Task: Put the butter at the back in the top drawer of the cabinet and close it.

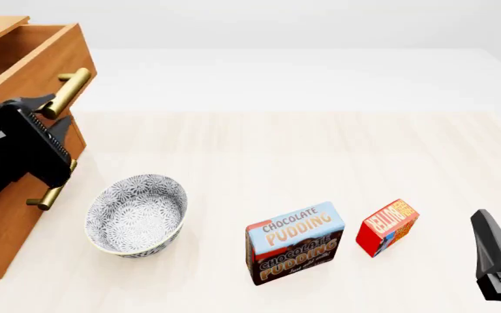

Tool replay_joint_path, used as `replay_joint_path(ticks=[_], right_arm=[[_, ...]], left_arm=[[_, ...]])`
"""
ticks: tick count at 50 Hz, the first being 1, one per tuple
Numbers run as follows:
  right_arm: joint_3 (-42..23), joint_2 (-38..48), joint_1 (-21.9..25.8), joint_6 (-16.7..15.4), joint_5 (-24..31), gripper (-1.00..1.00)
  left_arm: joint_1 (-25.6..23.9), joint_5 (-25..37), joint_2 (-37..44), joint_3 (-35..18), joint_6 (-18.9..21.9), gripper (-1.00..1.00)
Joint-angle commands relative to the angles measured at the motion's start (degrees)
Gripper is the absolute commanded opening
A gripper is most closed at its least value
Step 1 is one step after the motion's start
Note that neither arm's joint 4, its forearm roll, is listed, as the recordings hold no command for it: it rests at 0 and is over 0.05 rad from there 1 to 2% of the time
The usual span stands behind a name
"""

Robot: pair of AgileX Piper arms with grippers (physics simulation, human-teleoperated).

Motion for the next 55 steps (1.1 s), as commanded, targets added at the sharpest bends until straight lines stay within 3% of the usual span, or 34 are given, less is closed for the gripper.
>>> replay_joint_path(ticks=[1, 35, 36, 55], right_arm=[[0.0, 0.0, 0.0, 0.0, 0.0, 1.0], [0.0, 0.0, 0.0, 0.0, 0.0, 1.0], [0.0, 0.0, 0.0, 0.0, 0.0, 1.0], [0.0, 0.0, 0.0, 0.0, 0.0, 1.0]], left_arm=[[-3.56, 4.99, 1.05, 3.36, -1.98, -1.0], [-6.48, 13.99, -6.09, -1.05, -4.05, -1.0], [-6.66, 14.39, -6.47, -1.2, -4.21, 1.0], [-7.79, 18.14, -9.4, -3.58, -5.94, 1.0]])
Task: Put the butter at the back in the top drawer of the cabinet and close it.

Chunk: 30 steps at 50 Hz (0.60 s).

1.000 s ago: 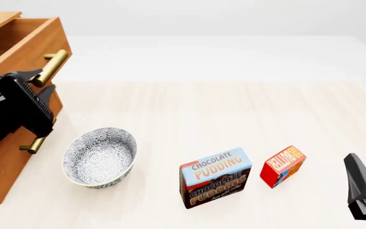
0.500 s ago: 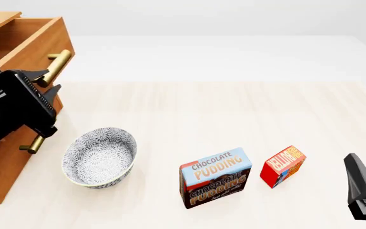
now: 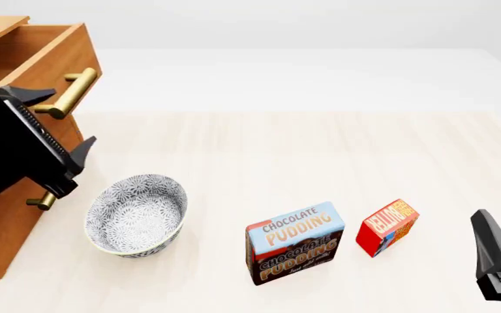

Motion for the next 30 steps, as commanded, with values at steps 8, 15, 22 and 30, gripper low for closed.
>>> replay_joint_path(ticks=[8, 15, 22, 30], right_arm=[[0.0, 0.0, 0.0, 0.0, 0.0, 1.0], [0.0, 0.0, 0.0, 0.0, 0.0, 1.0], [0.0, 0.0, 0.0, 0.0, 0.0, 1.0], [0.0, 0.0, 0.0, 0.0, 0.0, 1.0]], left_arm=[[-1.58, 7.68, -5.38, -3.61, -2.98, 1.0], [-1.33, 15.39, -8.97, -10.74, -5.07, 1.0], [-2.53, 21.73, -9.51, -16.64, -9.54, 1.0], [-4.32, 31.43, -3.84, -27.86, -21.11, 1.0]])
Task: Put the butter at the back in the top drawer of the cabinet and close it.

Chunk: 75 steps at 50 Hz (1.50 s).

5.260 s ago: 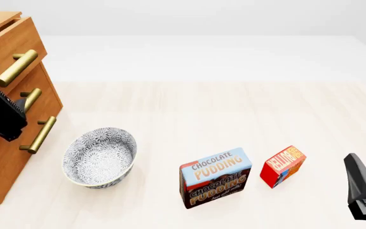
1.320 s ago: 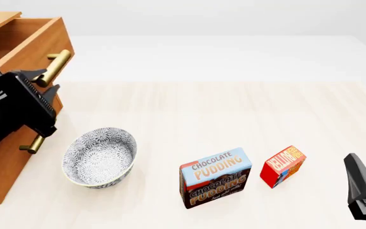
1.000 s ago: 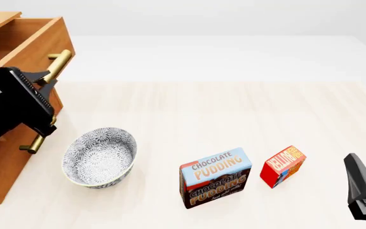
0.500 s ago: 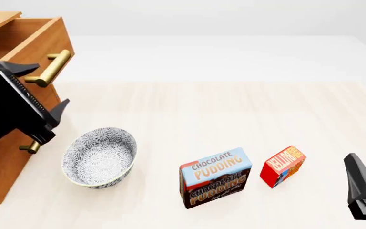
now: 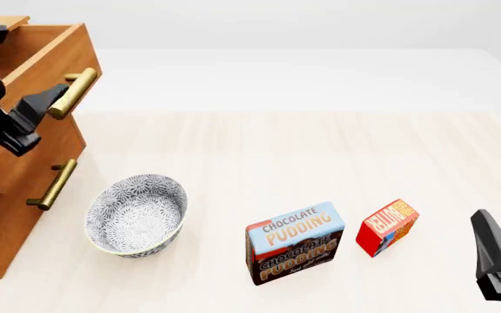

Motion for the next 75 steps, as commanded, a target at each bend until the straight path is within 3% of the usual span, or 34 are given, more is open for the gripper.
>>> replay_joint_path(ticks=[1, 4, 6, 9, 13, 22, 27, 30, 32, 42, 47, 64, 75], right_arm=[[0.0, 0.0, 0.0, 0.0, 0.0, 1.0], [0.0, 0.0, 0.0, 0.0, 0.0, 1.0], [0.0, 0.0, 0.0, 0.0, 0.0, 1.0], [0.0, 0.0, 0.0, 0.0, 0.0, 1.0], [0.0, 0.0, 0.0, 0.0, 0.0, 1.0], [0.0, 0.0, 0.0, 0.0, 0.0, 1.0], [0.0, 0.0, 0.0, 0.0, 0.0, 1.0], [0.0, 0.0, 0.0, 0.0, 0.0, 1.0], [0.0, 0.0, 0.0, 0.0, 0.0, 1.0], [0.0, 0.0, 0.0, 0.0, 0.0, 1.0], [0.0, 0.0, 0.0, 0.0, 0.0, 1.0], [0.0, 0.0, 0.0, 0.0, 0.0, 1.0], [0.0, 0.0, 0.0, 0.0, 0.0, 1.0]], left_arm=[[-2.33, 12.24, 3.46, -13.6, -11.91, 1.0], [-3.3, 12.26, 1.68, -15.64, -11.78, 1.0], [-3.18, 14.04, 2.97, -17.82, -14.42, 1.0], [-1.98, 14.5, 2.73, -17.98, -14.17, 1.0], [1.57, 17.44, 2.85, -21.09, -17.28, 1.0], [0.85, 22.62, 6.65, -27.17, -23.63, 1.0], [0.67, 26.55, 9.89, -29.01, -27.18, 1.0], [1.13, 26.45, 9.04, -29.0, -26.67, 1.0], [0.38, 27.77, 10.38, -29.96, -29.03, 1.0], [3.12, 30.11, 10.06, -32.01, -28.91, 1.0], [1.97, 32.49, 11.91, -33.65, -31.94, 1.0], [5.56, 38.74, 13.51, -38.81, -34.19, 1.0], [7.28, 39.84, 14.31, -38.98, -35.47, 1.0]])
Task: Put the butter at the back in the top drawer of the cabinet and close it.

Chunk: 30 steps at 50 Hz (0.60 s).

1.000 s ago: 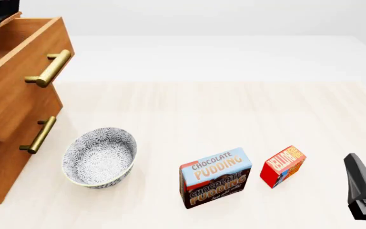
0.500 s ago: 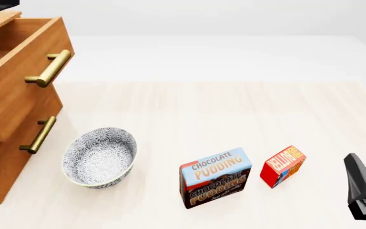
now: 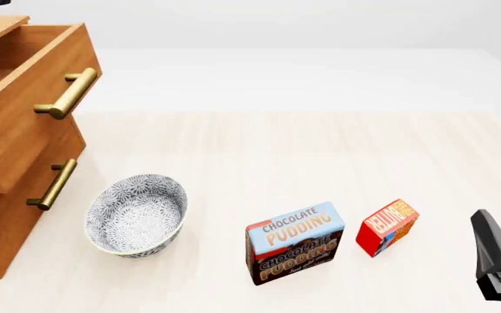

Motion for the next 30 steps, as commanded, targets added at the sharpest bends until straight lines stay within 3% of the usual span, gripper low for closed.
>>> replay_joint_path(ticks=[1, 30], right_arm=[[0.0, 0.0, 0.0, 0.0, 0.0, 1.0], [0.0, 0.0, 0.0, 0.0, 0.0, 1.0]], left_arm=[[1.9, 1.82, 0.97, -1.38, -1.53, 1.0], [3.76, 1.88, 2.62, 0.96, -4.34, 1.0]])
